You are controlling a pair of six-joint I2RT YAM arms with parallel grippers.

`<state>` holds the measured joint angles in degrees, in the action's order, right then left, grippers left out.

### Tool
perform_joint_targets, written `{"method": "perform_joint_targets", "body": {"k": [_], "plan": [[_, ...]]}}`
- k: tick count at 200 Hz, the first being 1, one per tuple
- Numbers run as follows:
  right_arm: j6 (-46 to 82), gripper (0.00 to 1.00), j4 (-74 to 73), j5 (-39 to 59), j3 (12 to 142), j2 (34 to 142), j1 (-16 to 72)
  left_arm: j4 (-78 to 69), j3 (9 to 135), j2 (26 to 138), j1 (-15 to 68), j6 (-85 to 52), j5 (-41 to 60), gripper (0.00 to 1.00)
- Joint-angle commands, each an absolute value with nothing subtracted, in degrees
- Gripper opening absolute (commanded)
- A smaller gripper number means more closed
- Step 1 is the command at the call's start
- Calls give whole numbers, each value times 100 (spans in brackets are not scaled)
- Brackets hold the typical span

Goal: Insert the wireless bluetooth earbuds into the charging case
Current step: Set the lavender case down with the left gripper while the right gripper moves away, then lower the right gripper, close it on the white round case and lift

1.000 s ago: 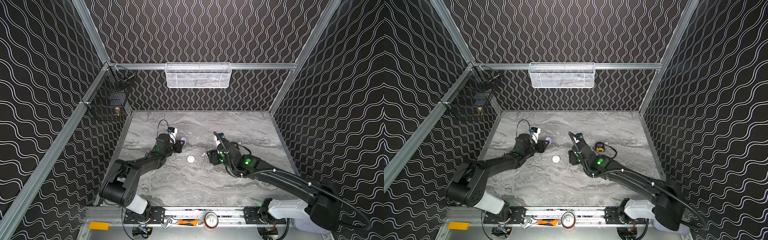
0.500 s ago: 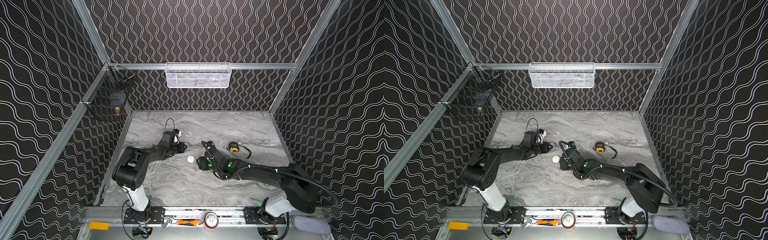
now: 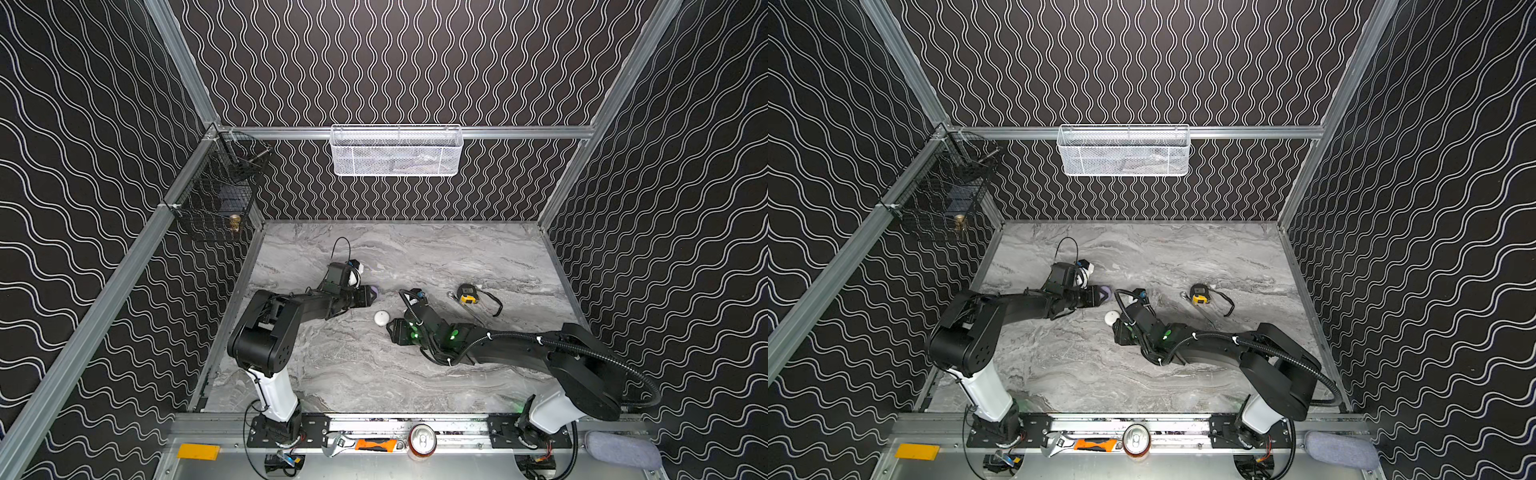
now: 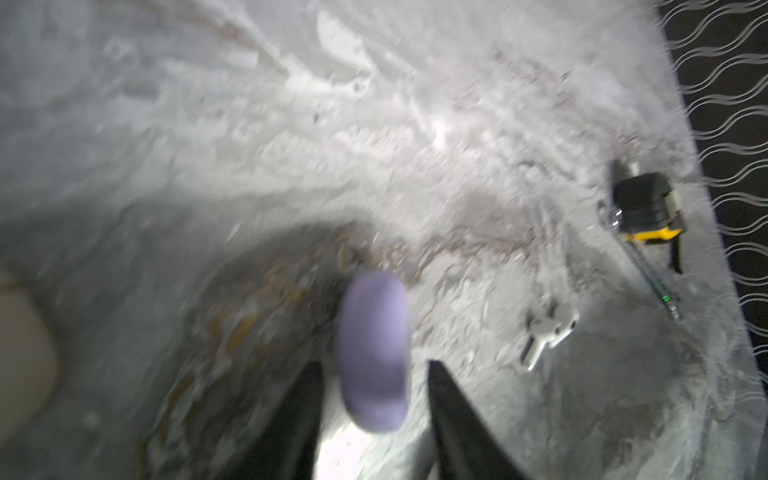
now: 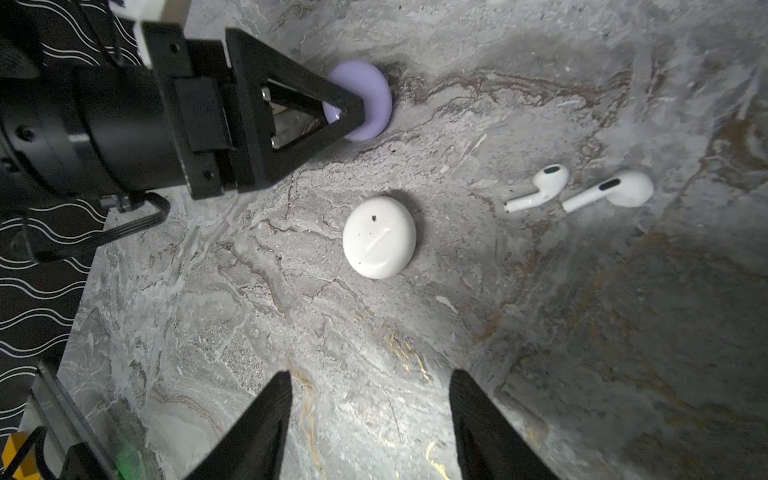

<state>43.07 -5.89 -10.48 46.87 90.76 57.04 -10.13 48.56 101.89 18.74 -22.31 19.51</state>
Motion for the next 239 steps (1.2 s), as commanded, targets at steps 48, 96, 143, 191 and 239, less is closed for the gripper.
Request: {"method": "perform_joint_targets", "body": {"k": [48, 96, 143, 191, 239], "plan": [[4483, 68, -456, -1291, 4842, 9246, 5783, -1042, 4410, 9217, 1863, -1819, 1248, 69], [4231, 71, -8, -1092, 5621, 10136, 5783, -1268, 3880, 8308, 1863, -1815, 471, 86], [4070, 69, 199, -963, 6424, 10836, 5774, -1583, 3147, 7068, 1861, -1930, -462, 87], [4069, 69, 309, -1040, 6704, 11339, 5731, -1661, 2852, 6563, 1863, -1991, -897, 88], [3885, 68, 530, -1132, 6994, 11577, 5667, -1655, 2756, 6319, 1863, -1974, -1006, 87]]}}
